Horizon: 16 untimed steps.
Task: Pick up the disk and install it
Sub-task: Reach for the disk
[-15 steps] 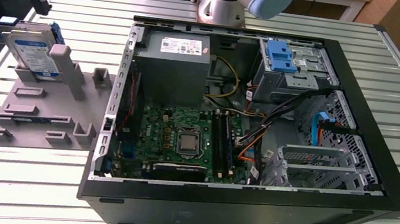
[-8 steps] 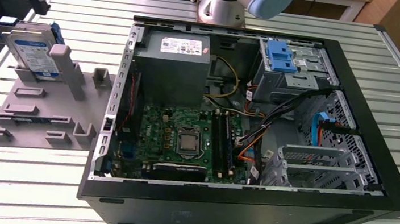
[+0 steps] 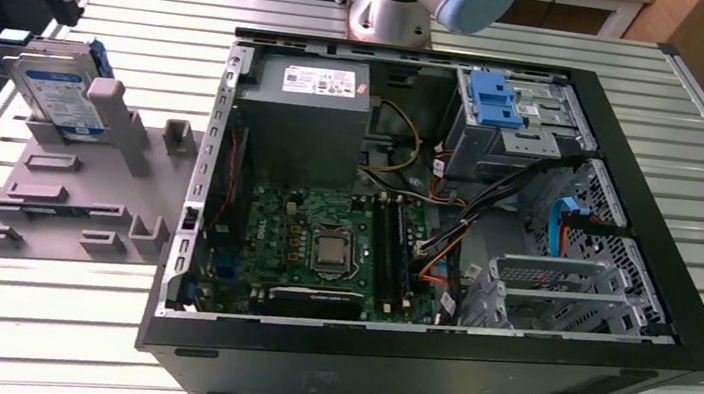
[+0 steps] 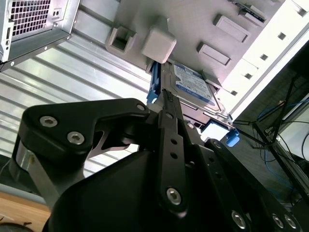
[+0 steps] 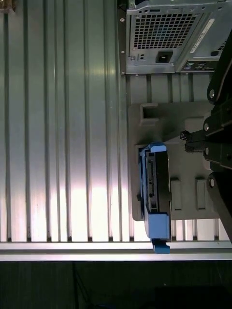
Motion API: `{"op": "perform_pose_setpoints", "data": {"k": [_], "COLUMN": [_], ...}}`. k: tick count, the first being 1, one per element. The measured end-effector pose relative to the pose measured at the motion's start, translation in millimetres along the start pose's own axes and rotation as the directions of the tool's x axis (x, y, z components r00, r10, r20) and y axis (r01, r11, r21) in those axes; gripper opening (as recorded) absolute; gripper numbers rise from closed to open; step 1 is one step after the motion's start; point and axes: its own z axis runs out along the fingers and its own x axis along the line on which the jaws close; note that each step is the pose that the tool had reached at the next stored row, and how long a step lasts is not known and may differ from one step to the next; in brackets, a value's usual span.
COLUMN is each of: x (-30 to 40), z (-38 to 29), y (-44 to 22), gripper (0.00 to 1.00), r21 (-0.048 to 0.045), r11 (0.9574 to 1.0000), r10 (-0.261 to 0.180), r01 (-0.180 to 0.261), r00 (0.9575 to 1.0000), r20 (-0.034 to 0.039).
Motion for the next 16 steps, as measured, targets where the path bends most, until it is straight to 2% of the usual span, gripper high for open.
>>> {"op": "perform_pose_setpoints", "data": {"k": [5, 9, 16], "x": [0.5, 4.0, 16.2], "z": [0.0, -0.1, 0.0], "y": [-0.1, -0.2, -0.4], "gripper": [0.11, 0.11, 0.11], "r21": [0.0001, 0.0, 0.0], "r11": [1.0, 1.0, 1.0], "r10": [0.0, 0.0, -0.001], "r01": [0.0, 0.0, 0.001], "r00": [1.0, 1.0, 1.0], "r20": [0.0, 0.0, -0.0001]}}
